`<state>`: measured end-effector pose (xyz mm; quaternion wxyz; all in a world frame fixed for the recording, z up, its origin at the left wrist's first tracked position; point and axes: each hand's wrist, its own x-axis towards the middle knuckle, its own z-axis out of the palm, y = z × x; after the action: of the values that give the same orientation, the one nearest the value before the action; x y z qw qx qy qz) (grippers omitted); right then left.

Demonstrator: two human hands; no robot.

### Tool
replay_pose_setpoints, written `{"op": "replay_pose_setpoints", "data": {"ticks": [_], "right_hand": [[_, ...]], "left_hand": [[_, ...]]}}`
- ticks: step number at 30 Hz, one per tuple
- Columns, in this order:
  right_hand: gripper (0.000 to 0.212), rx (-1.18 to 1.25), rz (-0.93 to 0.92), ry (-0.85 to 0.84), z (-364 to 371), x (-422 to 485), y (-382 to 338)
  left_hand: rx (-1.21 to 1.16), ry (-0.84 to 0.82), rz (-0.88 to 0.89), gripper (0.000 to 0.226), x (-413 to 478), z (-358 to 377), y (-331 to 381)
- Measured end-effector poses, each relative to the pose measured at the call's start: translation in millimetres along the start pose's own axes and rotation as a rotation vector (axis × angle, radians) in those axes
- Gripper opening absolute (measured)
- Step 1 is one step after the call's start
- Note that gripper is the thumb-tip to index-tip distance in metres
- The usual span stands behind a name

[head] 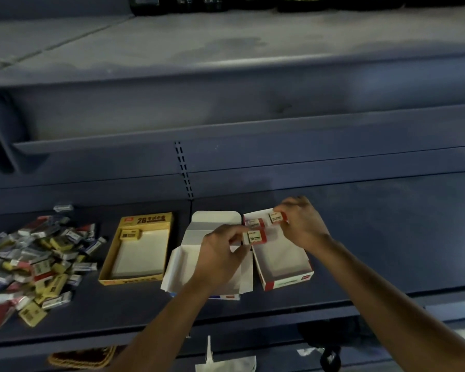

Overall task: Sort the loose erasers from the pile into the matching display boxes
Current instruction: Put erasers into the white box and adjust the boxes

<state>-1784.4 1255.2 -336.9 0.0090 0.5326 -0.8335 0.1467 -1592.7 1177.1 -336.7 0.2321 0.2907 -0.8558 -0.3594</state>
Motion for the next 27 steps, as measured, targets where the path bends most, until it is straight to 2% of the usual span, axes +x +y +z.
{"op": "replay_pose_setpoints", "data": {"ticks": [11,27], "right_hand": [[0.038,-0.178,-0.085,-0.079,7.7,3.6,-0.1],[0.03,-0.221,-0.02,-0.104,19.2,7.2,-5.3]], "left_hand": [[0.019,-0.093,0.042,0.032,5.2,21.7,-2.7],[0.03,-0.151,0.012,0.029,10.5,18.0,-8.5]]}}
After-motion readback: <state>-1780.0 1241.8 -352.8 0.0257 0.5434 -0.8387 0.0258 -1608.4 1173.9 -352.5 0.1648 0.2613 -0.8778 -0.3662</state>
